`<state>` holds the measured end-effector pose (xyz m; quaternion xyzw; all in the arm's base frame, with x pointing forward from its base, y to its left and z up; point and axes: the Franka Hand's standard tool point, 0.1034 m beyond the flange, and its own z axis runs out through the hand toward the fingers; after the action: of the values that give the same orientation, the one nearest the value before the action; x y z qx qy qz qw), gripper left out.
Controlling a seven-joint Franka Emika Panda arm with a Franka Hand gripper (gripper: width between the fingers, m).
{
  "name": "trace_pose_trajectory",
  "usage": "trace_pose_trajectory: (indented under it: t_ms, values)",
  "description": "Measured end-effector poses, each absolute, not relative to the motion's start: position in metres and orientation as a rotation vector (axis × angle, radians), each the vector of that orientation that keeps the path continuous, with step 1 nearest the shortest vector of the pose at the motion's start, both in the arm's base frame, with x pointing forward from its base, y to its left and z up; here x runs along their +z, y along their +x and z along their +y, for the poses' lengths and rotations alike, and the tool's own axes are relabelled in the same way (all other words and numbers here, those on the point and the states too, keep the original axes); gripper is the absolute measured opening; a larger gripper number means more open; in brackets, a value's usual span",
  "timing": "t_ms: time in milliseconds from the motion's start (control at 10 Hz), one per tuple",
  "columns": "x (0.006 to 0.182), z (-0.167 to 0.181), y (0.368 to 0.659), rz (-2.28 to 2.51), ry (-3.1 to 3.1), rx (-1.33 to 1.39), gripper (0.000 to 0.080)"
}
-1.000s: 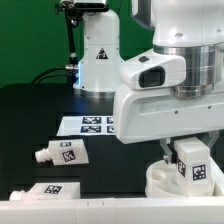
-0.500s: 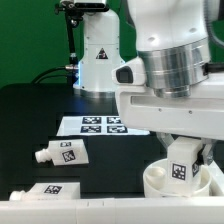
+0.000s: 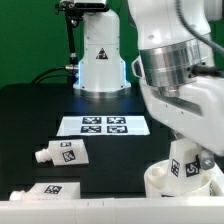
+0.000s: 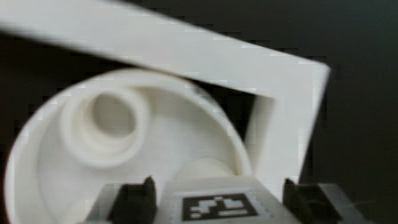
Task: Assemble stool
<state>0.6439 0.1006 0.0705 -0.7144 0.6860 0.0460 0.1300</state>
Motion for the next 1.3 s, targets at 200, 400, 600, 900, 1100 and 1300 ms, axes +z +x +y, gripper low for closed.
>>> trace_pose_trajectory:
  t_ms: [200, 400, 600, 900, 1100, 1300]
  values:
    - [0.07, 0.102, 0.645, 2.104, -1.942, 0.145, 0.034]
    - [0.069, 0.102, 0.644, 2.075, -1.973, 0.14, 0.0426]
    - [0.067, 0.101, 0.639, 1.892, -2.157, 0.169, 0.0593]
    - [0.092, 0.098, 0.637, 1.348, -2.495, 0.195, 0.0647]
    - [0.087, 0.096, 0.638, 1.193, -2.572, 0.156, 0.0649]
    - [0.081, 0.096, 0.636, 0.806, -2.776, 0.045, 0.0649]
